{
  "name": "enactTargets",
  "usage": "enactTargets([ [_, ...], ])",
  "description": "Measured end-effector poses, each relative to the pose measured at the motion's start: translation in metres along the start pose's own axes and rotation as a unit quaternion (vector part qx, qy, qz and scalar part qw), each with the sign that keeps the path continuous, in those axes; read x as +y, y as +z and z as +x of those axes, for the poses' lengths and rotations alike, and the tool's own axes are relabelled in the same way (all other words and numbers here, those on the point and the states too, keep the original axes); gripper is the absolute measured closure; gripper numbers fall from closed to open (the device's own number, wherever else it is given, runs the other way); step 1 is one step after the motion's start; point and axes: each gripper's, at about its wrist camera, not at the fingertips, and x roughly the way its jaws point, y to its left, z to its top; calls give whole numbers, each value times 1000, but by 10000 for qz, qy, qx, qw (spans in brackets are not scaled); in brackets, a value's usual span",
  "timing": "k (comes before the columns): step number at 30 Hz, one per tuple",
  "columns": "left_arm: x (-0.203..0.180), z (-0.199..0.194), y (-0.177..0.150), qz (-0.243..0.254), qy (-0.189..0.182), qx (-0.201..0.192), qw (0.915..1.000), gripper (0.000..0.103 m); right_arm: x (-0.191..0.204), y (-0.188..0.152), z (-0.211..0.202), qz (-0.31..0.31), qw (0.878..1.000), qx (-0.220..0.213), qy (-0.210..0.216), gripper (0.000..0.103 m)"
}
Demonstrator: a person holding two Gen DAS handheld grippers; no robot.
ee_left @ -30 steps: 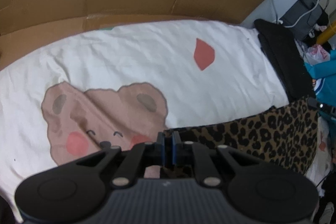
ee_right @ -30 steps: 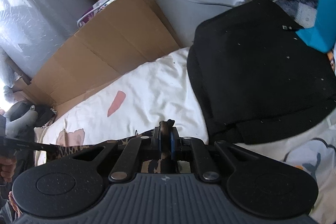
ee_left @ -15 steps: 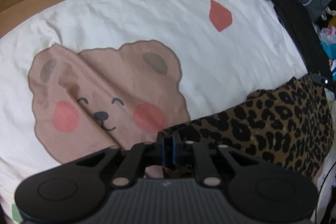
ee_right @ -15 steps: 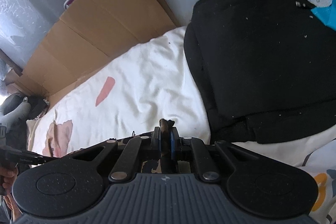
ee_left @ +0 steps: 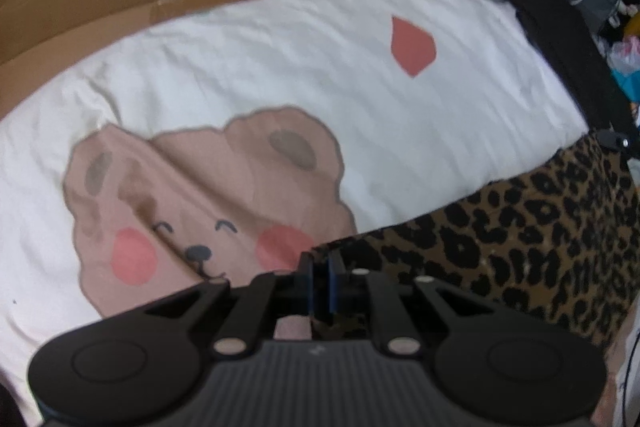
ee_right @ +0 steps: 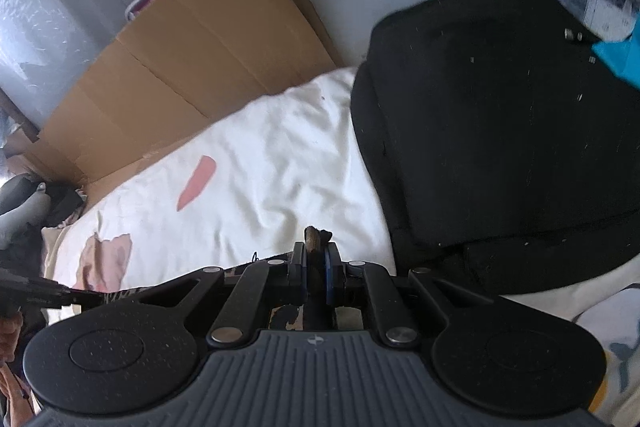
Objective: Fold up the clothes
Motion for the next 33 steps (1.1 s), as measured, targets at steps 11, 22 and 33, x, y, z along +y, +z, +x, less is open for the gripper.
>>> enactTargets([
  [11,-6,-31,16,-122,150,-520,9985,91,6,5,-18,-135,9992,-320,-172,81],
  [22,-96,-54,30,436,-708,-824,9931,83,55,-14,-34,-809,9962,-324,46,75],
  [33,-148,-45,8,929,-1063,-835,9865,84,93,-42,-25,-1362,9904,-213,116,75],
])
